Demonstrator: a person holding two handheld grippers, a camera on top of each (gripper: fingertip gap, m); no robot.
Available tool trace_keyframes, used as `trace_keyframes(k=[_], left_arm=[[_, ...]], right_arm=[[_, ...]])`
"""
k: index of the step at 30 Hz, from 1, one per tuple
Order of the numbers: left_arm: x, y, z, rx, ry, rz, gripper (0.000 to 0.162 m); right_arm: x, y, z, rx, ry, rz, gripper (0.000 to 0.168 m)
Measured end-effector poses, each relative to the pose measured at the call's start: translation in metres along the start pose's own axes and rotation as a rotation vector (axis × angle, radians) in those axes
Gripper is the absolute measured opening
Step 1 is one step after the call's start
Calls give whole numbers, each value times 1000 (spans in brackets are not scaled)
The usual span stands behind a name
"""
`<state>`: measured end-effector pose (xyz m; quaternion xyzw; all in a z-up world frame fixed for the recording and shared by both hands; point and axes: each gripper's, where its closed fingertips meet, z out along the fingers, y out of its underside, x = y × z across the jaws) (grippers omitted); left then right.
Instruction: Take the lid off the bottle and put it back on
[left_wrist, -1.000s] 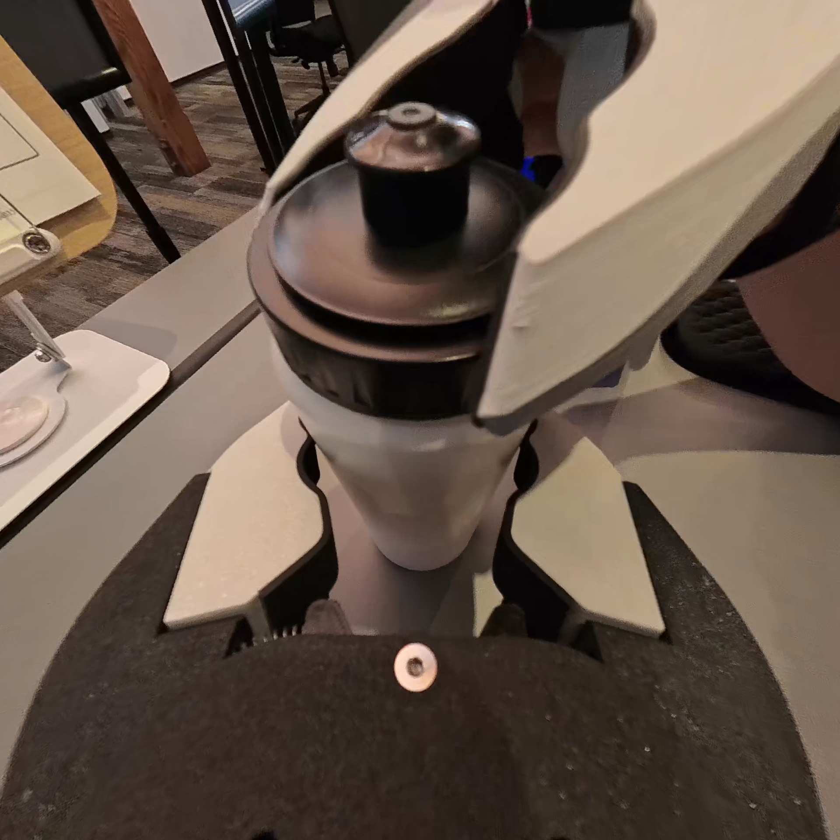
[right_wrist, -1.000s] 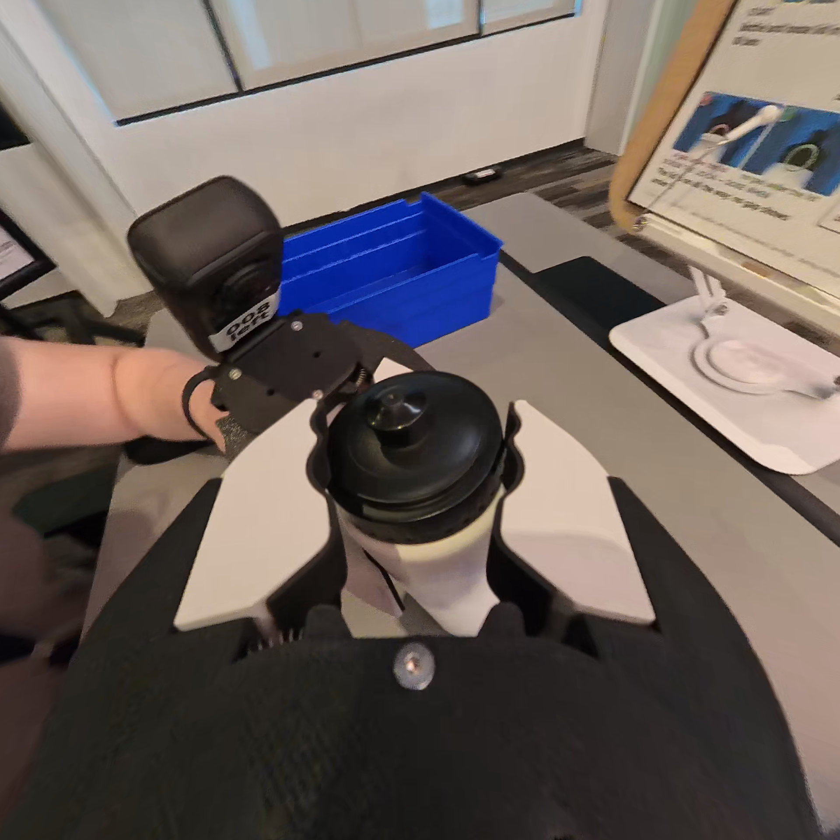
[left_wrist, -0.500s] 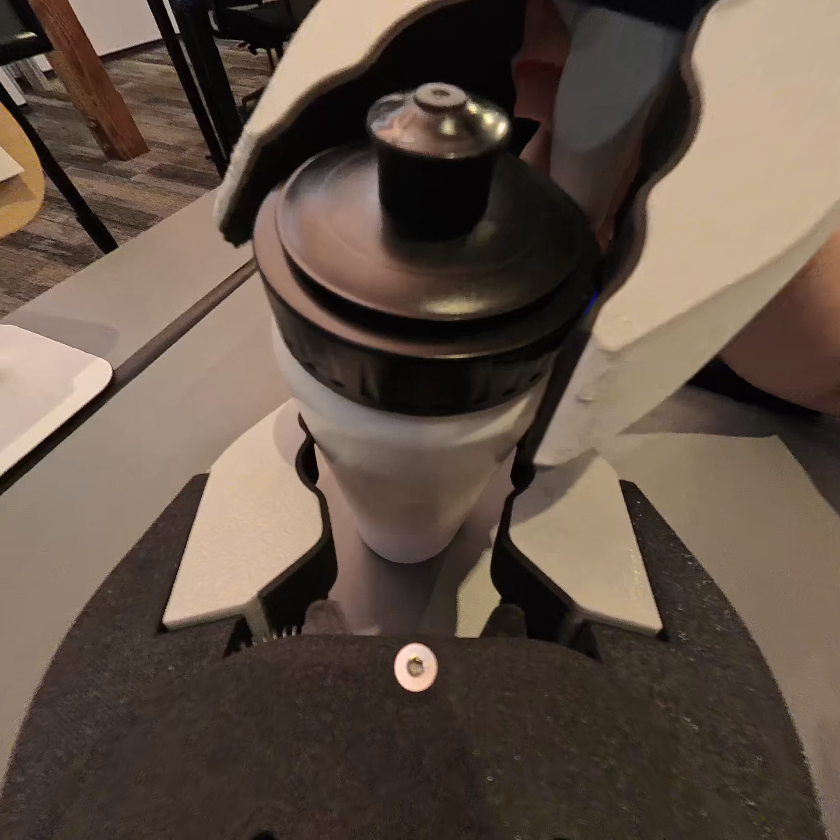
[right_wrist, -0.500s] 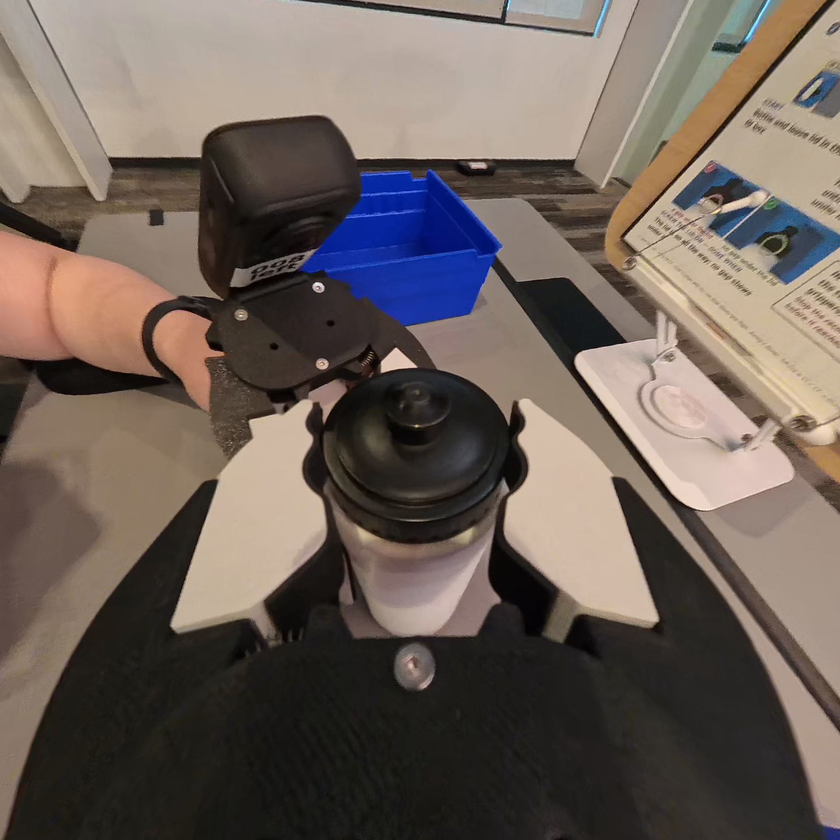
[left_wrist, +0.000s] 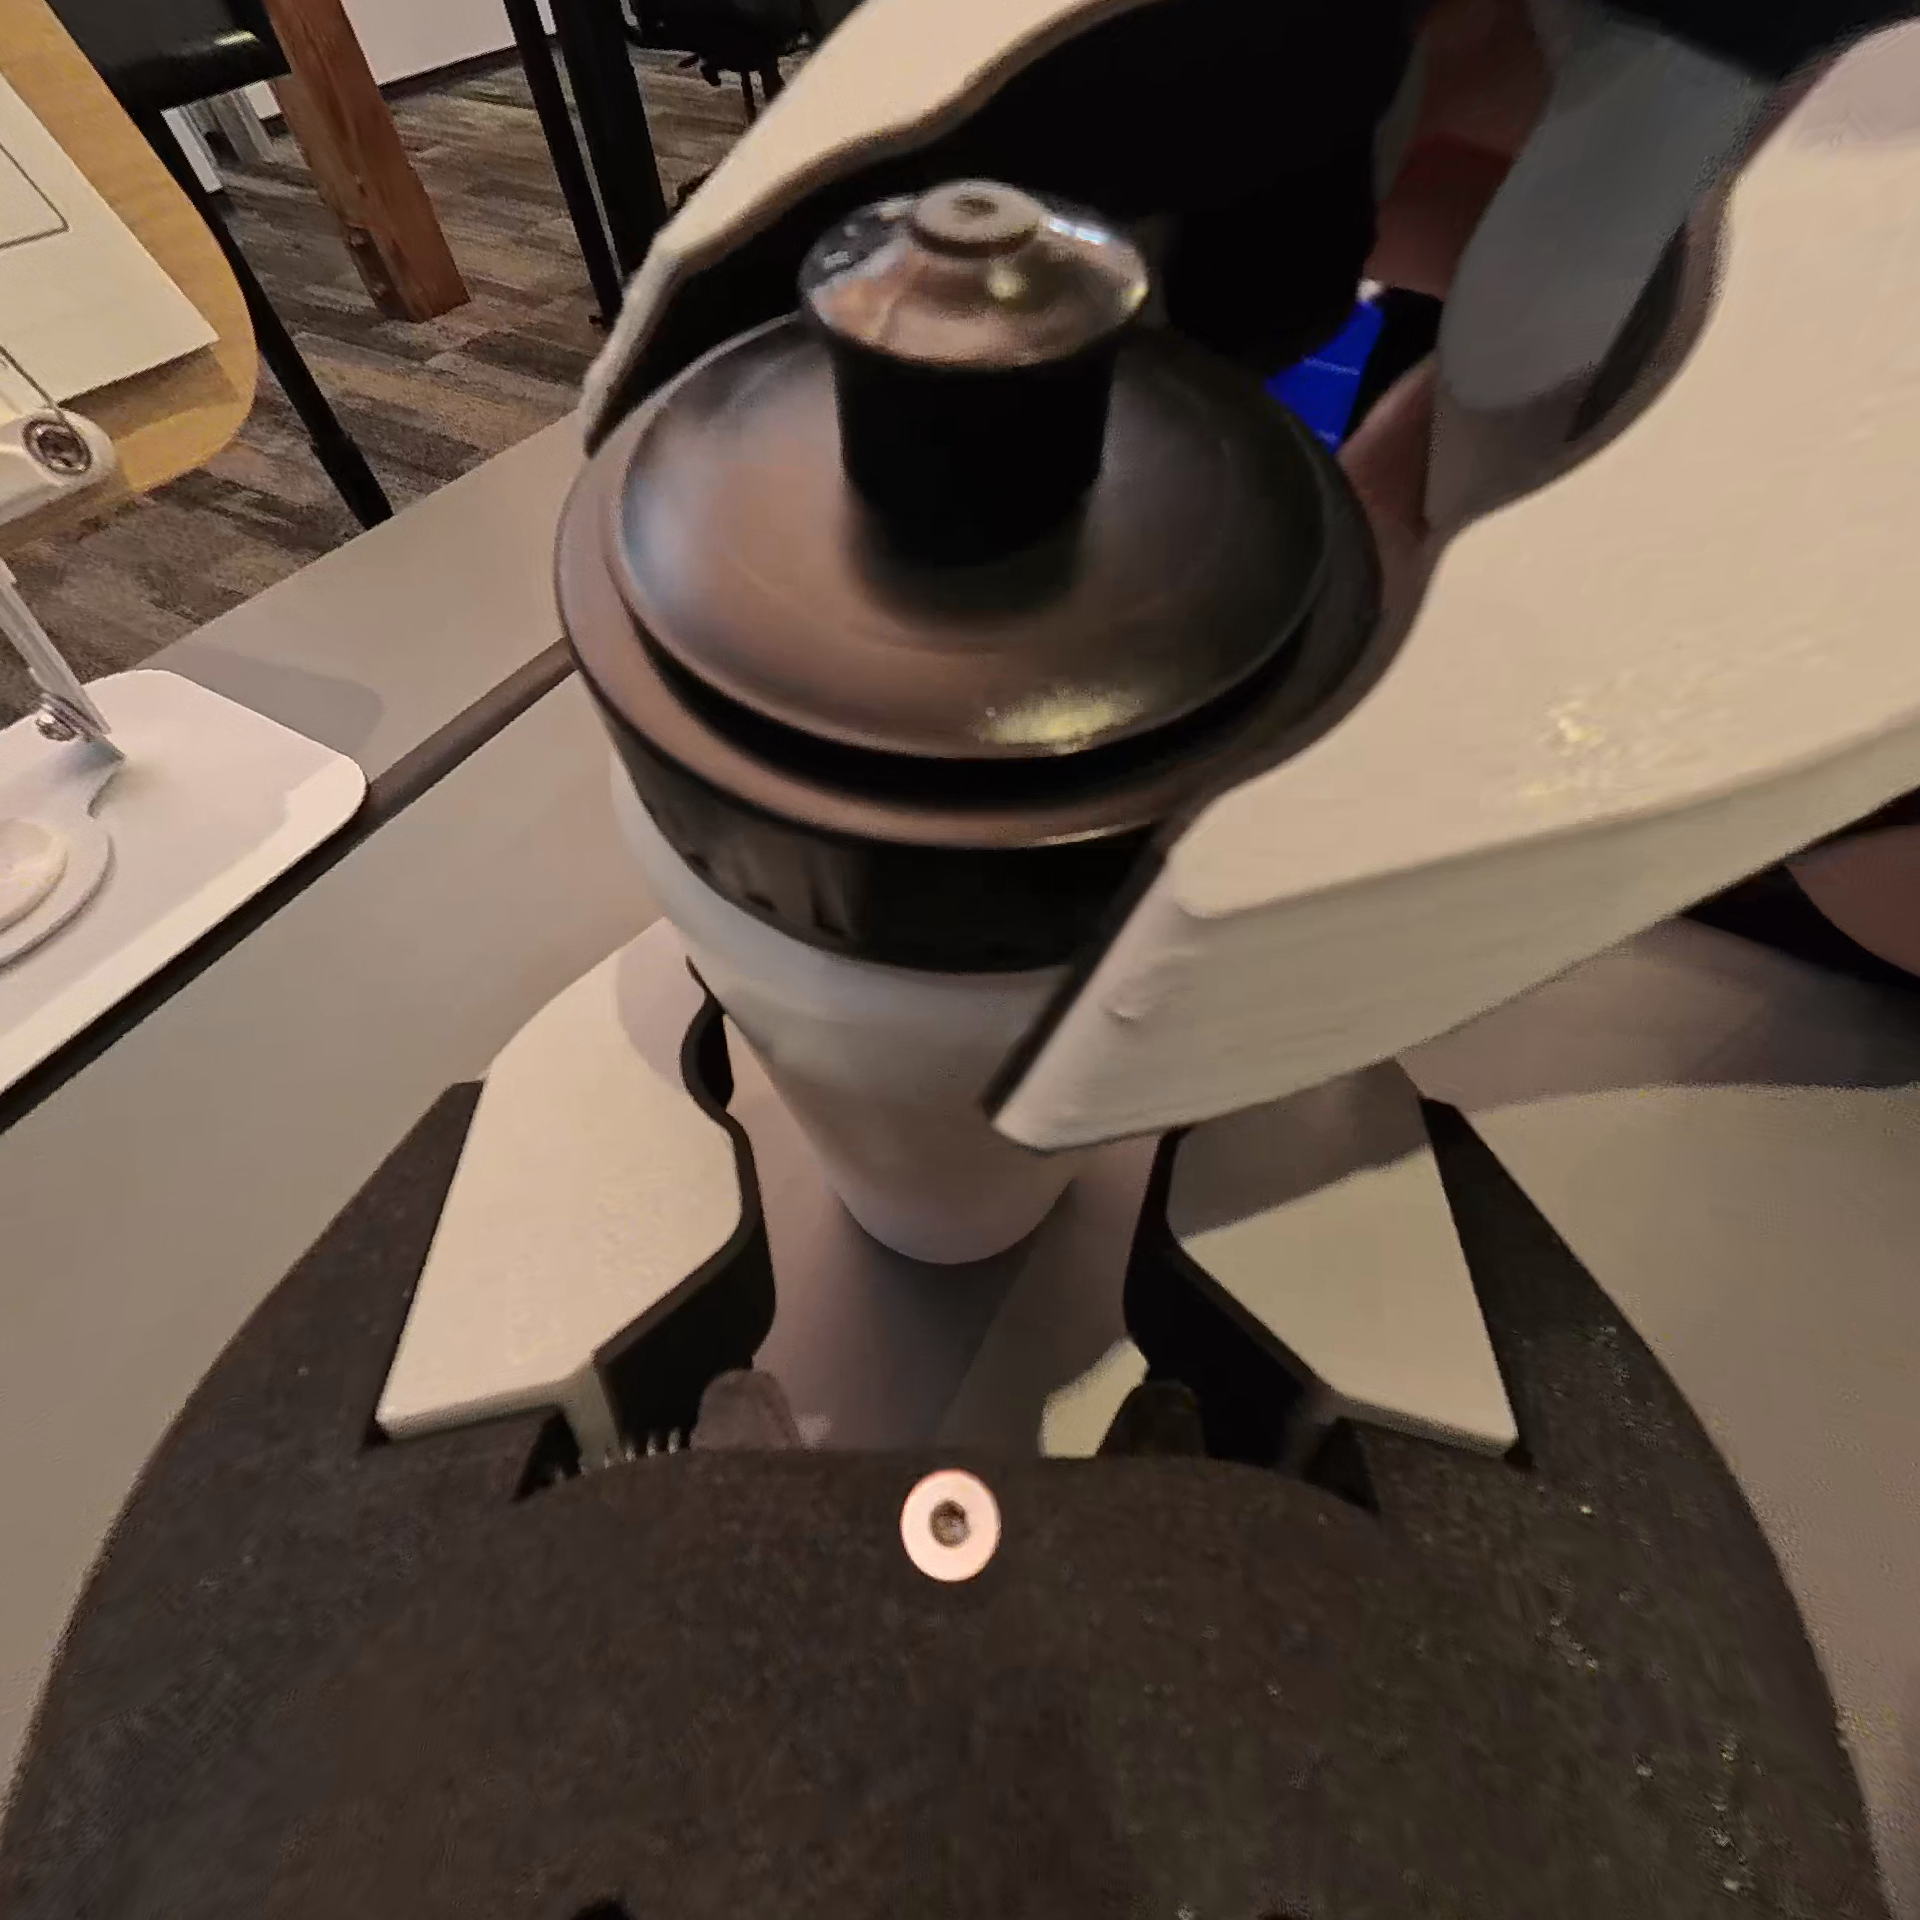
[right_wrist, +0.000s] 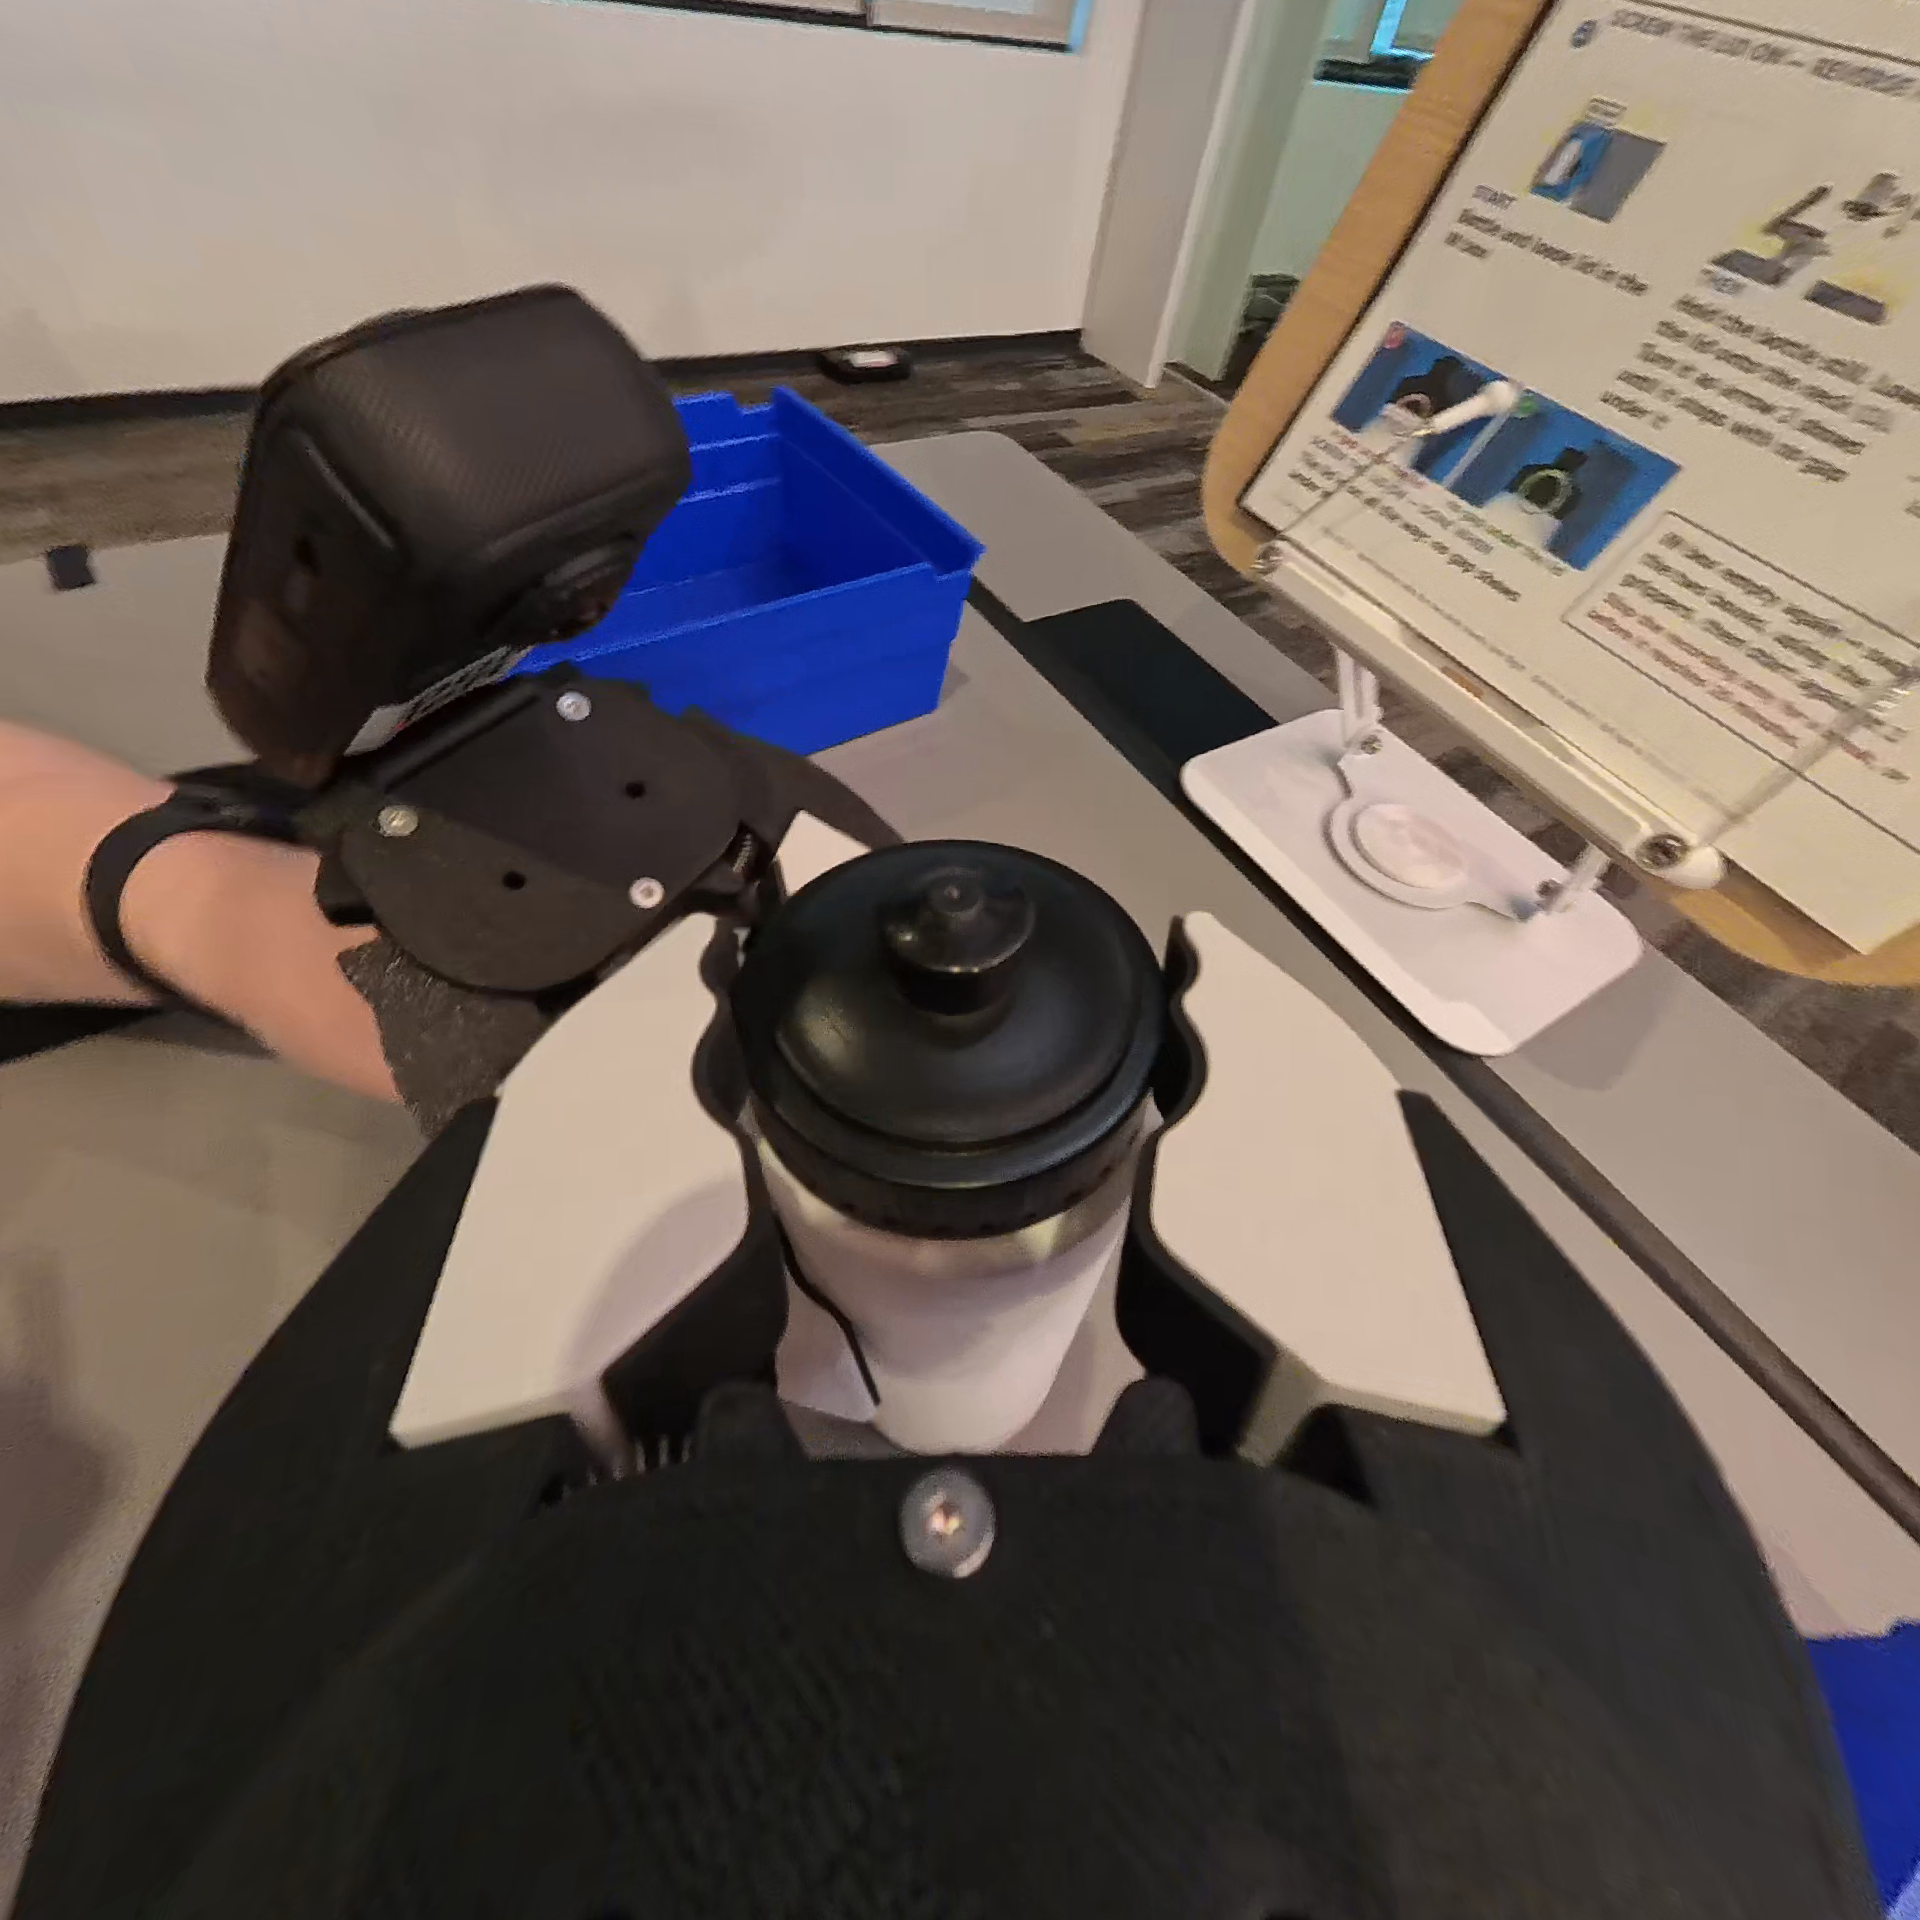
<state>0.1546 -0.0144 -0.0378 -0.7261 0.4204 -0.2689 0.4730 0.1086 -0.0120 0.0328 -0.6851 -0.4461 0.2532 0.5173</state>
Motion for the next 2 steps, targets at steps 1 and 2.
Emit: trace_keyframes(k=[1,2], left_arm=[[1,0,0,-5,8,15,84],[3,1,0,-9,20,29,84]], right_arm=[[-2,1,-1,-2,-48,-4,79],[-5,0,-3,3,-97,-1,80]])
